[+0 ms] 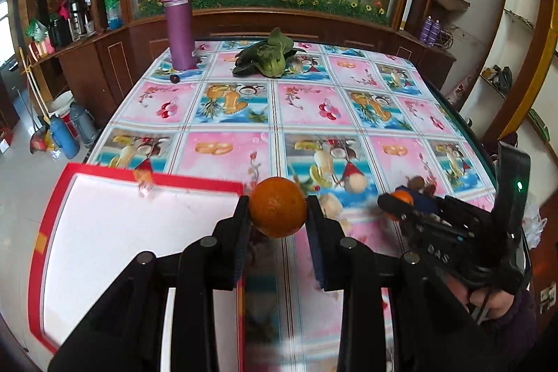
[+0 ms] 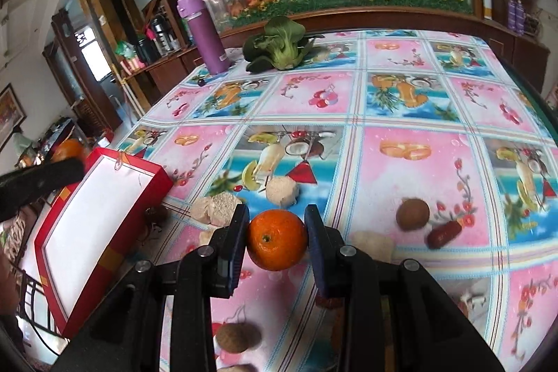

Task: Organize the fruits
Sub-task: 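Carry both oranges over the tray and open both tools to drop them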

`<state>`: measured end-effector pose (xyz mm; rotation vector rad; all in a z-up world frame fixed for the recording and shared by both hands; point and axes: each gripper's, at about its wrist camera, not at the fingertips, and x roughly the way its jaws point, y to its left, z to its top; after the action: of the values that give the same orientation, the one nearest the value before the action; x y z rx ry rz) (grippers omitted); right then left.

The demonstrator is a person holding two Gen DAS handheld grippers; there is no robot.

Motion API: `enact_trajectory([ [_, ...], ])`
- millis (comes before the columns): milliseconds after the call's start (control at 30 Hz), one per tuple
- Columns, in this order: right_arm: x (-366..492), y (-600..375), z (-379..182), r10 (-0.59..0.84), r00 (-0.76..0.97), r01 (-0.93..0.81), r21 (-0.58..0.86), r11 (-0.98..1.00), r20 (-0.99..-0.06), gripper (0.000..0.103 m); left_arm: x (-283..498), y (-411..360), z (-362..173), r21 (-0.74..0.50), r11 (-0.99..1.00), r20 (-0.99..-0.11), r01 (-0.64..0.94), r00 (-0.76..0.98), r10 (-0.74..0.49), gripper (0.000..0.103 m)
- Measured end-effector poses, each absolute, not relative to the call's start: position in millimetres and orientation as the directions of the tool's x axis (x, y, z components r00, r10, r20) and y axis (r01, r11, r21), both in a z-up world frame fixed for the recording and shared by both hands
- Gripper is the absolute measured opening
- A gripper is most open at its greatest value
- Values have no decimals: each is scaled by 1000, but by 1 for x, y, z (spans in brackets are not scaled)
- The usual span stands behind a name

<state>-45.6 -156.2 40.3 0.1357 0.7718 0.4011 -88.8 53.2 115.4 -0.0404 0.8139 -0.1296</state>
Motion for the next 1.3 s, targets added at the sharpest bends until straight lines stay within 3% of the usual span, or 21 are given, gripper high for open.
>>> enact_trajectory([
  [200, -75, -152, 53, 368, 666, -275, 245, 930, -650, 32, -111, 46, 116, -64, 993, -698, 94, 708, -112, 33],
  [700, -98, -69, 87, 429, 654, -407, 188, 894, -623, 32, -143, 95, 117, -35, 999, -652, -23, 758, -5, 33],
  [1067, -99, 18, 81, 484, 575, -508, 176, 843, -660, 32, -160, 160, 95, -45, 990, -678, -137, 731, 71, 33],
  [1300, -104, 65, 52, 497, 477, -544, 200, 815, -724, 32, -170, 204, 59, 4, 975, -746, -223, 649, 151, 33],
])
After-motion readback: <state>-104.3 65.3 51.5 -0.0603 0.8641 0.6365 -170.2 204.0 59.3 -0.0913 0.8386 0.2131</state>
